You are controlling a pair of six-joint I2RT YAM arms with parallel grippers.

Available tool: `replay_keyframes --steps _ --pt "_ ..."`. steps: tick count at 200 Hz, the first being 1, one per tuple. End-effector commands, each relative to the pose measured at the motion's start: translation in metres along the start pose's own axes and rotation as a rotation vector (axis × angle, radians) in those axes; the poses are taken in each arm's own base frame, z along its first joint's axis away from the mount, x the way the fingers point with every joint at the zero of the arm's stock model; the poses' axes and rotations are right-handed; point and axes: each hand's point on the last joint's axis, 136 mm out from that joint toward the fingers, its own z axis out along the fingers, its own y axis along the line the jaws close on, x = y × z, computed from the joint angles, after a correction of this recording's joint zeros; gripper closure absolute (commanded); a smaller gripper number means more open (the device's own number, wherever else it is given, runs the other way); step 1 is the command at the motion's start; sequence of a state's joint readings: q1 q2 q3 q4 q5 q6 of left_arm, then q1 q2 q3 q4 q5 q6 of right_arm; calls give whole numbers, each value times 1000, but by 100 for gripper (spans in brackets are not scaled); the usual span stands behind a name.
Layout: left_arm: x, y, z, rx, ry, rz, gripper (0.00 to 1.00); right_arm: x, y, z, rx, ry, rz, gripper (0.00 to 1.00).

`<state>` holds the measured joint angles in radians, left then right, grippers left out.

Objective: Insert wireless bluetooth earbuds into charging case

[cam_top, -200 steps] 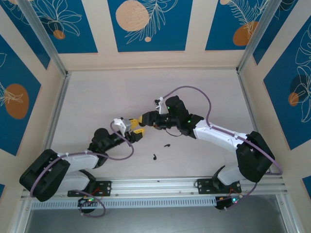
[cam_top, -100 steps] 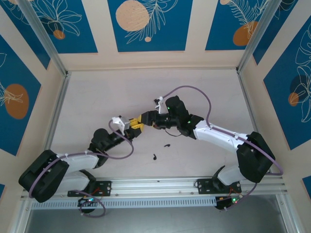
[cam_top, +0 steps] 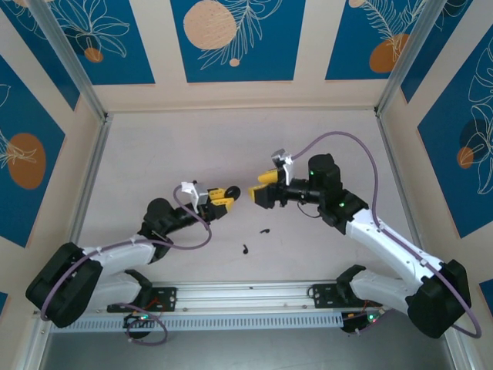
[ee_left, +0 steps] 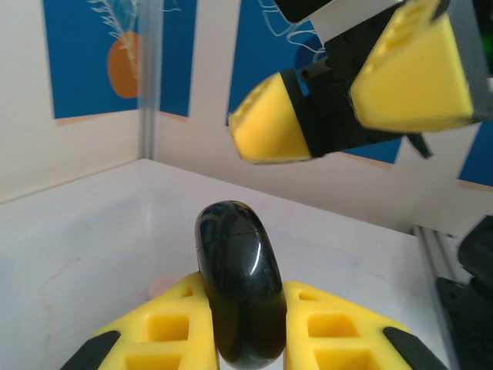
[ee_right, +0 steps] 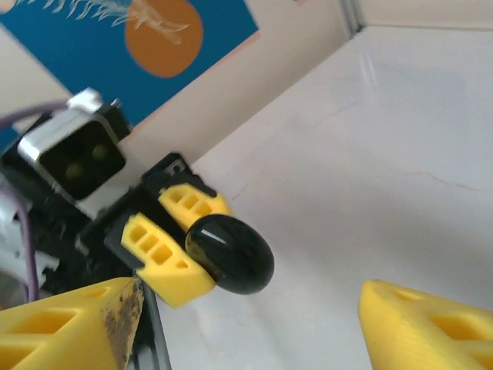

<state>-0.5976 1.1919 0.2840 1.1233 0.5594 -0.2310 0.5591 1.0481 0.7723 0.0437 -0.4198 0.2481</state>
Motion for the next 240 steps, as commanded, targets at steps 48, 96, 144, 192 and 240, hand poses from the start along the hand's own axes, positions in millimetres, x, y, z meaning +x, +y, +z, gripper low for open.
replay_keyframes --steps 48,96,144,192,240 --pt "-27 -44 8 324 -79 8 83 27 34 -13 -344 61 -580 31" --pt "-32 -49 5 337 -94 43 83 20 41 -2 -477 96 -536 35" --pt "-38 -51 2 338 -110 55 83 13 47 4 -570 124 -487 45" --pt "-40 -51 2 335 -115 56 82 12 47 12 -612 149 -452 56" --pt "-43 -50 1 322 -126 62 81 10 49 13 -632 168 -439 75"
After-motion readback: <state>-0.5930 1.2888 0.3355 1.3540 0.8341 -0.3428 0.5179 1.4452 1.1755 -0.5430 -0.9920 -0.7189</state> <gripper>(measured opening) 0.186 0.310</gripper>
